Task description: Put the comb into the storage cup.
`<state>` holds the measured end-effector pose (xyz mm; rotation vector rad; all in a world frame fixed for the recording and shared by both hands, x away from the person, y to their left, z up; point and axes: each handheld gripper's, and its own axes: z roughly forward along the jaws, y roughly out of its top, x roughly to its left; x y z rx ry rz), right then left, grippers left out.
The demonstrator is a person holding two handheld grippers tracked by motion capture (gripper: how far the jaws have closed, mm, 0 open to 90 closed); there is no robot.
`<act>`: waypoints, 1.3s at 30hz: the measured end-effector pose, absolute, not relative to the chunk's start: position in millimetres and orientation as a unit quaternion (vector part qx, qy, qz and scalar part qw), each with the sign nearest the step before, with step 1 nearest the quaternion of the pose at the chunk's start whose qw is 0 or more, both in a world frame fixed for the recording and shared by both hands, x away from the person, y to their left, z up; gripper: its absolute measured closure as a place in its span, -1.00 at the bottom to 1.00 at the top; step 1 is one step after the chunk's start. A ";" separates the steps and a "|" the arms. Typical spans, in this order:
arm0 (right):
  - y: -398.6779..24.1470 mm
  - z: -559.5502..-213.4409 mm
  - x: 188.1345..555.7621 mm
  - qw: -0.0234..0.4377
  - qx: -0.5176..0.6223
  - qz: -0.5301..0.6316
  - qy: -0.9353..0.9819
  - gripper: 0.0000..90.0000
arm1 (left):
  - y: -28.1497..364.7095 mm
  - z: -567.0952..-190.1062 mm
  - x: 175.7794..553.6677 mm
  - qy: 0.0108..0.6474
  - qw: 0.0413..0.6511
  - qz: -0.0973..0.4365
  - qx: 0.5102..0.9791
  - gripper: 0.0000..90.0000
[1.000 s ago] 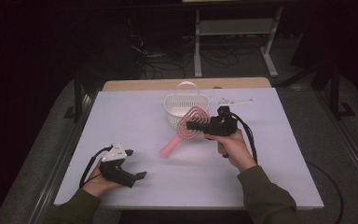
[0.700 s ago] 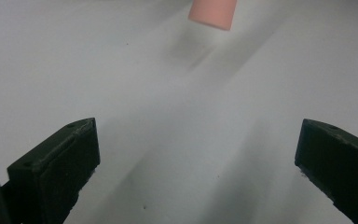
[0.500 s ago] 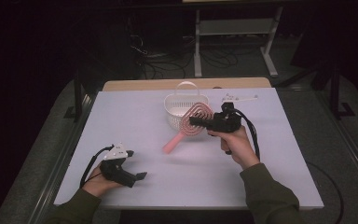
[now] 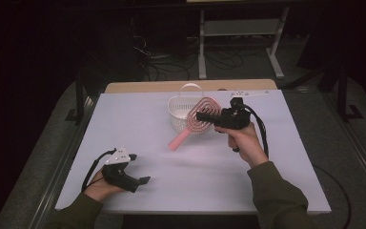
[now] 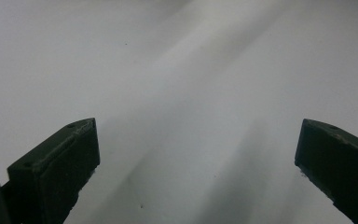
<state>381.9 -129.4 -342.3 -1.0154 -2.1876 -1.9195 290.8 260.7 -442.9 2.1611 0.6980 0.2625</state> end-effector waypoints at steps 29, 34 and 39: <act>-141.4 -300.8 401.0 -0.009 -0.330 -0.646 -0.688 0.40 | 258.7 -444.1 289.7 0.276 0.409 0.102 0.864 -1.00; -143.5 -294.8 406.2 -0.018 -0.333 -0.648 -0.685 0.40 | 257.8 -444.6 289.3 0.273 0.409 0.101 0.865 -1.00; -147.8 -291.3 411.4 -0.025 -0.339 -0.652 -0.678 0.40 | 257.9 -444.6 289.3 0.274 0.409 0.100 0.865 -1.00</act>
